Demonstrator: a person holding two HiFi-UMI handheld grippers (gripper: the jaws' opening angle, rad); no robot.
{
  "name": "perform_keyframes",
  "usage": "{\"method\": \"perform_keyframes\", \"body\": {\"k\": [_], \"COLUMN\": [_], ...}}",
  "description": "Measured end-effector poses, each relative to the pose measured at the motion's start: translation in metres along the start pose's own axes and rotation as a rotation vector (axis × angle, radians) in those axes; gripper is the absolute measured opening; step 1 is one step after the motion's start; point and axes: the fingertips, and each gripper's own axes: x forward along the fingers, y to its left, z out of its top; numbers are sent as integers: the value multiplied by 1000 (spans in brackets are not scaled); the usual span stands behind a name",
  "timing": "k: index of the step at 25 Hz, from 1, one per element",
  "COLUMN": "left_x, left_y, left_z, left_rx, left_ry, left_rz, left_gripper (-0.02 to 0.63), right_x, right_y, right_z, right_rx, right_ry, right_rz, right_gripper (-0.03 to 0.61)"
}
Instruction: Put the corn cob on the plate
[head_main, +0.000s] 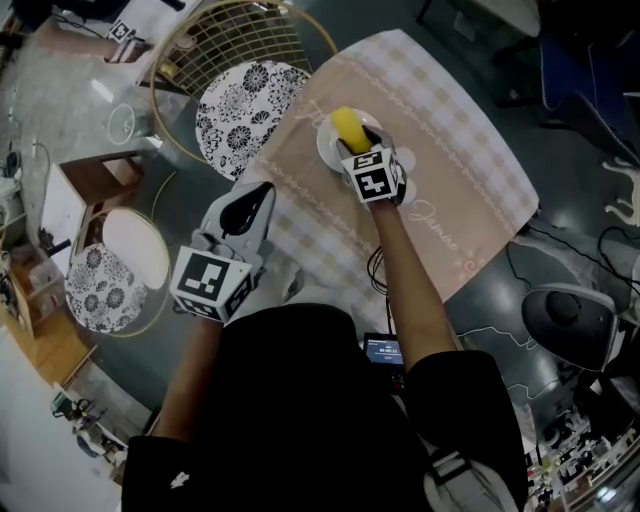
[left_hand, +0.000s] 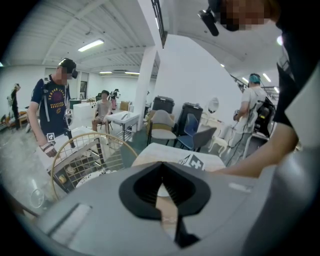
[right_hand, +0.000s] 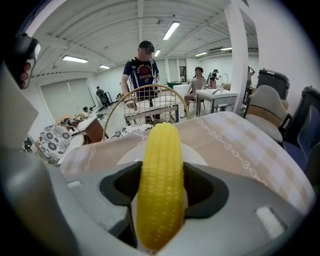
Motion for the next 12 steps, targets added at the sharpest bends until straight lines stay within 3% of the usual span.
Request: {"method": "perform_keyframes", "body": {"k": [12], "left_x": [-12], "left_y": [0], "left_z": [-11], "left_rx": [-4], "left_ry": [-12], "left_rz": [7], "left_gripper": [3], "right_x": [2], "right_y": [-1], "right_z": [-2], "right_rx": [-14], "right_ry": [31], "right_rz": [-41], "right_gripper": [252]}}
